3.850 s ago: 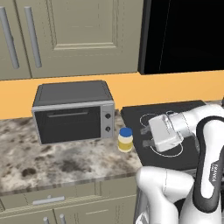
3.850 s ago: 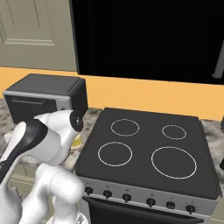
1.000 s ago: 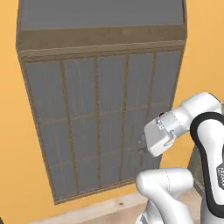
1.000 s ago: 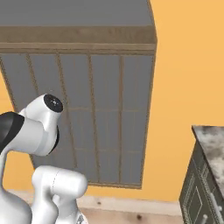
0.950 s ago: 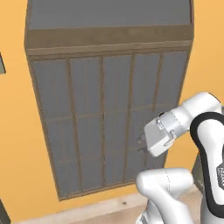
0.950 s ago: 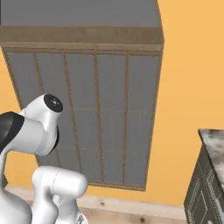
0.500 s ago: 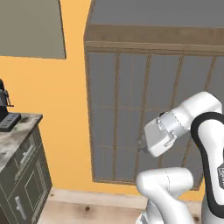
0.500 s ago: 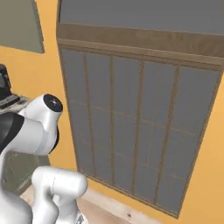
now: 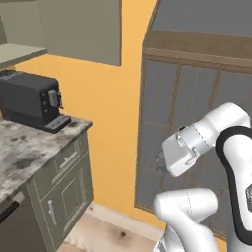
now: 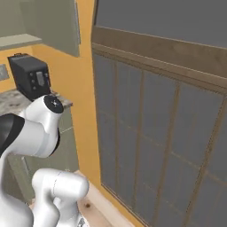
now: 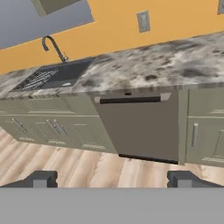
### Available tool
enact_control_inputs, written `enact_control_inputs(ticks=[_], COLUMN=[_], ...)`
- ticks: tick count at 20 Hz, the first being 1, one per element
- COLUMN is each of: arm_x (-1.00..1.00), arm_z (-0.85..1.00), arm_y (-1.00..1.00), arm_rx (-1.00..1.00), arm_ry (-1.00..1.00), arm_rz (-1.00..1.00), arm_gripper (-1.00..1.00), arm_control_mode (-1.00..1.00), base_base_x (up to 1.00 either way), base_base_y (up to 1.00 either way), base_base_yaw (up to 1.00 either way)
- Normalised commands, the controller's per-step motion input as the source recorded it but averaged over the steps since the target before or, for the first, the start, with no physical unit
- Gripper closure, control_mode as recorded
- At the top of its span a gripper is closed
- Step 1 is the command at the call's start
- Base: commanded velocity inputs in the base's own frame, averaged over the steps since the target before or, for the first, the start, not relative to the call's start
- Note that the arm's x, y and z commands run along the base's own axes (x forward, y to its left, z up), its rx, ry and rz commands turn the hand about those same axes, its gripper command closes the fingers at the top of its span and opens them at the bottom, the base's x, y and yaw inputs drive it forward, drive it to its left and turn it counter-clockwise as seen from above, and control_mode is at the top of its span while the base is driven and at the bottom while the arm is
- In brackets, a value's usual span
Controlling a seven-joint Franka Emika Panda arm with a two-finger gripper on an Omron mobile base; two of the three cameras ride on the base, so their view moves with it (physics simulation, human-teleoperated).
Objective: Collect the paprika, mayonnaise, and shaker from the cabinet and place them next to the stove.
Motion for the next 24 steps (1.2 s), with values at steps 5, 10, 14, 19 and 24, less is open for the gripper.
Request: enact_control_inputs(ticks=[5, 10, 14, 19, 24], arm_x=[0.00, 0.00, 0.00, 0.00, 0.00], arm_z=[0.00, 0.00, 0.00, 0.00, 0.00], arm_y=[0.00, 0.00, 0.00, 0.00, 0.00], arm_rx=[0.00, 0.00, 0.00, 0.00, 0.00], arm_ry=[0.00, 0.00, 0.00, 0.00, 0.00], arm_rz=[0.00, 0.00, 0.00, 0.00, 0.00], arm_gripper=[-1.00, -1.00, -1.00, -1.00, -1.00], arm_control_mode=[1.00, 1.00, 1.00, 1.00, 1.00], base_base_x=[0.47, 0.44, 0.55, 0.57, 0.55], base_base_y=[-0.01, 0.12, 0.12, 0.25, 0.39], base_base_yaw=[0.50, 0.40, 0.36, 0.30, 0.18])
